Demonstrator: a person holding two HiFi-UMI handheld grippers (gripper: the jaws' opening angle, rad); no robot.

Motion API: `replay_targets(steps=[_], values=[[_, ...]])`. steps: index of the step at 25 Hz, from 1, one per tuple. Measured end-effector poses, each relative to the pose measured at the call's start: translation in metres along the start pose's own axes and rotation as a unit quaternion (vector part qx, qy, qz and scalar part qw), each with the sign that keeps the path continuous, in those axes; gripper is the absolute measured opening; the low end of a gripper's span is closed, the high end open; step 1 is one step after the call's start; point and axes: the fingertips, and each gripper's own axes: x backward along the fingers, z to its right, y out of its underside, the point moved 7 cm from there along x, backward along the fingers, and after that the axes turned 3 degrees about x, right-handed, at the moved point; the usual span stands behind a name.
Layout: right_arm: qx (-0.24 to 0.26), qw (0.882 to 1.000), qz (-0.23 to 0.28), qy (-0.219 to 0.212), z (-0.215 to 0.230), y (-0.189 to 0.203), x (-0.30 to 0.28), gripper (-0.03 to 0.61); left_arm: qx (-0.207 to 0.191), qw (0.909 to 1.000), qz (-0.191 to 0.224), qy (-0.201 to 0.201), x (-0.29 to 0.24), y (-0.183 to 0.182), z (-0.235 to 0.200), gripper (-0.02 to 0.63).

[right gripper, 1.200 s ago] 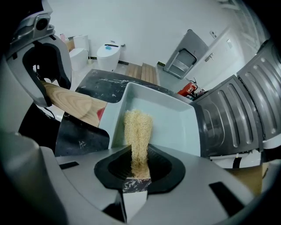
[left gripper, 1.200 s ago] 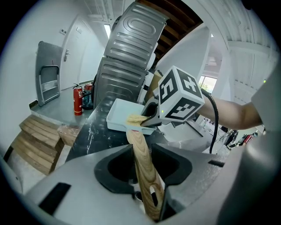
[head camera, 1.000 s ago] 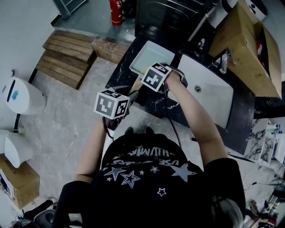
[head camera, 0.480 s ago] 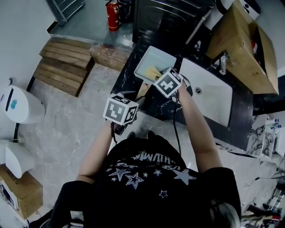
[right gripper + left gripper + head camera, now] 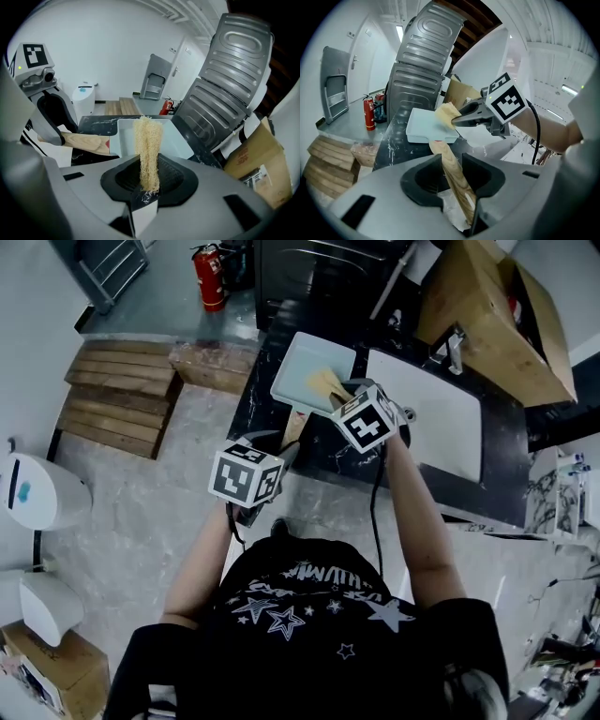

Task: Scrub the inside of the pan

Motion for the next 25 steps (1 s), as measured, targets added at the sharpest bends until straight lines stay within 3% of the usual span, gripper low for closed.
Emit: replay_targets(steps=[7, 14, 19, 25], values=[[-0.009, 0.999, 0.038, 0.024, -0.002, 0.005, 0.037, 0.084, 0.006, 0.9990, 0.027, -0.034, 0.015, -0.008, -0.001, 0.141], [-0.025, 0.998, 0.052, 0.031, -0.009, 0.046, 0.082, 0.084, -0.018, 0.9961, 0.043, -0.075, 0.028, -0.013, 0.018, 0.141], [-0.035, 0.998, 0.051, 0.031, -0.025, 0.083, 0.114, 0.084, -0.025, 0.9940, 0.060, -0.088, 0.039, -0.008, 0.051, 0.141], [-0.051, 0.997, 0.048, 0.027, -0.050, 0.128, 0.153, 0.084, -0.042, 0.9942, 0.064, -0.075, 0.040, 0.013, 0.110, 0.141]])
